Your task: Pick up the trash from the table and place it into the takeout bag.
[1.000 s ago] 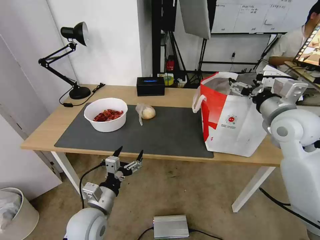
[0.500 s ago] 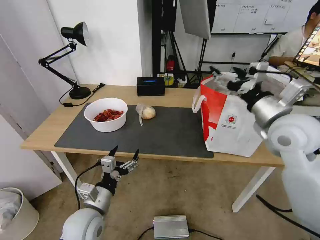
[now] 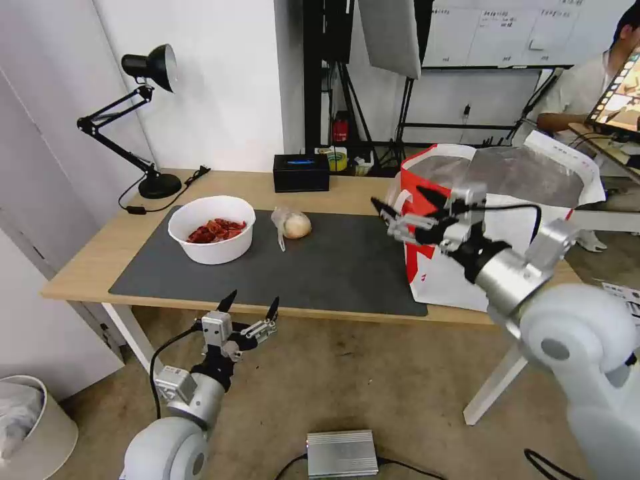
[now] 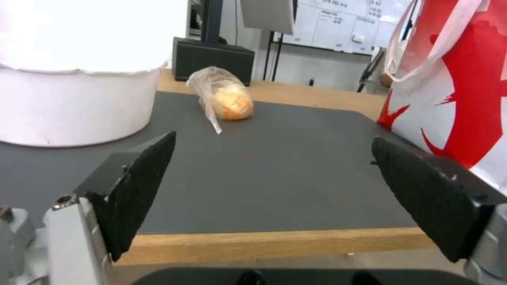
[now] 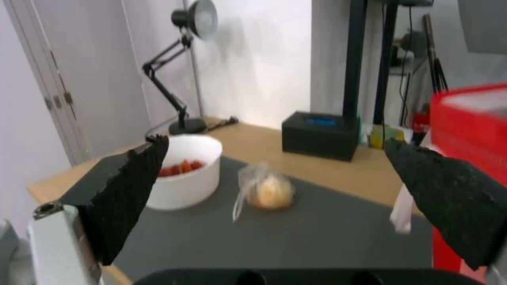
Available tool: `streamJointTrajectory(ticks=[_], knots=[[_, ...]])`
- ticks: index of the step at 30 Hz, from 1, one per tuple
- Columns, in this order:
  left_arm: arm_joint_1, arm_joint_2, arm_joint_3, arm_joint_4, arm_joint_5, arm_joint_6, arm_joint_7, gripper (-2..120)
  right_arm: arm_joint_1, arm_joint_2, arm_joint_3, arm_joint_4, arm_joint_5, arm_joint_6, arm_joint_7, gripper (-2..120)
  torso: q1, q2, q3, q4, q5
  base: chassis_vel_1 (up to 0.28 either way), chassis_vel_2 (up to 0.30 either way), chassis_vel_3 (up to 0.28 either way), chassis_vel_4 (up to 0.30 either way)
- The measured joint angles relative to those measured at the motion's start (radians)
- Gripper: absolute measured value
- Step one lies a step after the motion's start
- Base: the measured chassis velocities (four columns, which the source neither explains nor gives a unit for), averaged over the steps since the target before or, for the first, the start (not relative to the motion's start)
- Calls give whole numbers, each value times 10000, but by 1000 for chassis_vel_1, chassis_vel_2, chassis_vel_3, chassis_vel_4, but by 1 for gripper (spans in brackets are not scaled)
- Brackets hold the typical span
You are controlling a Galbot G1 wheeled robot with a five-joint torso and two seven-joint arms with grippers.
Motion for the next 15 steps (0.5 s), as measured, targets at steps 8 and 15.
streamJointTrajectory(ticks=[8, 15], knots=[[2, -4, -51, 29, -21, -51, 14, 100, -976, 132, -348, -58, -892, 694, 64, 100, 0, 0, 0, 1, 0, 0, 0, 0, 0], [-4, 83, -199, 111, -197, -120, 196, 100, -1950, 92, -292, -467, -1598, 1969, -20, 100, 1, 0, 0, 0, 0, 0, 0, 0, 0]])
